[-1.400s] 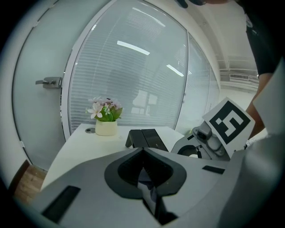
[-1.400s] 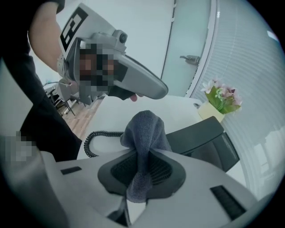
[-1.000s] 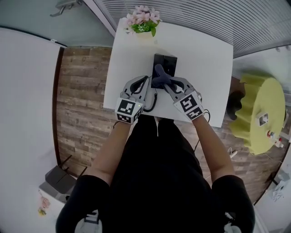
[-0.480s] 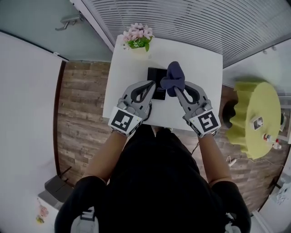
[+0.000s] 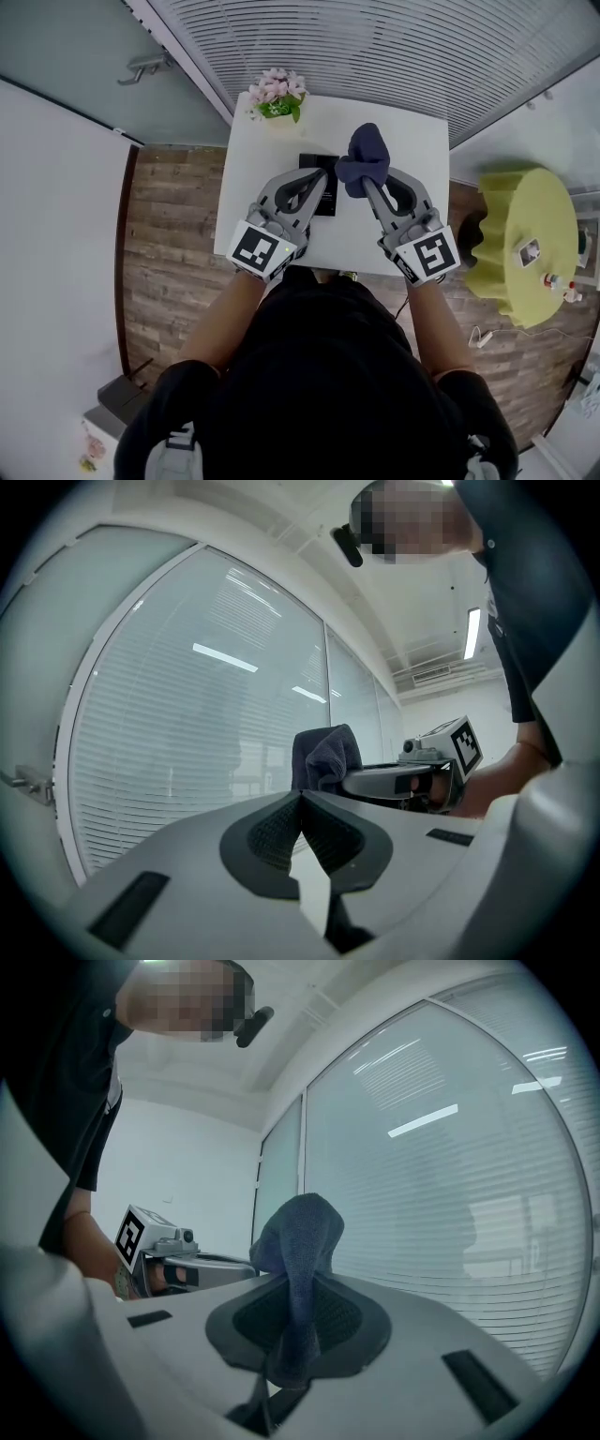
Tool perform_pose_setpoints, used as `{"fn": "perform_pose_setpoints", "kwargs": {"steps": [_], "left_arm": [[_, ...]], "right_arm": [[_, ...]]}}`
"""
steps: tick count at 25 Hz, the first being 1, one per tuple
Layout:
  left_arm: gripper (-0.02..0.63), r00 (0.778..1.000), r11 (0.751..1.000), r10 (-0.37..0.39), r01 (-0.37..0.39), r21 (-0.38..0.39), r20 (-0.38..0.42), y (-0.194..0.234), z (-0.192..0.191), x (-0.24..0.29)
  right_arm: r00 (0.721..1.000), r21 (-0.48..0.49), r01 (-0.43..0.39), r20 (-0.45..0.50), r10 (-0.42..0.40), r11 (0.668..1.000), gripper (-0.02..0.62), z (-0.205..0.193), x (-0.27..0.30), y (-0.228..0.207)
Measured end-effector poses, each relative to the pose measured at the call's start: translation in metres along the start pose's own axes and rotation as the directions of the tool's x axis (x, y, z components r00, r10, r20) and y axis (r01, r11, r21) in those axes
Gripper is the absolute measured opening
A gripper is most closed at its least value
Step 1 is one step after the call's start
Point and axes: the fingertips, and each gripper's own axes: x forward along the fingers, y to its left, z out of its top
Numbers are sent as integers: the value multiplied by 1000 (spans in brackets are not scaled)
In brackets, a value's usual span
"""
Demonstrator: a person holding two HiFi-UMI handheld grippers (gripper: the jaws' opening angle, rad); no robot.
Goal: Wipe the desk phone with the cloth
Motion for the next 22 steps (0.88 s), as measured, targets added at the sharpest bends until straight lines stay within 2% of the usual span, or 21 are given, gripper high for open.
{"fn": "perform_pose_setpoints", "kwargs": {"steps": [22], "left_arm": [[9, 1000, 1000, 3, -3, 1, -25, 3, -7, 4]], "right_arm": [[1000, 17, -11, 14, 10, 1000, 61, -3, 5, -3]]}}
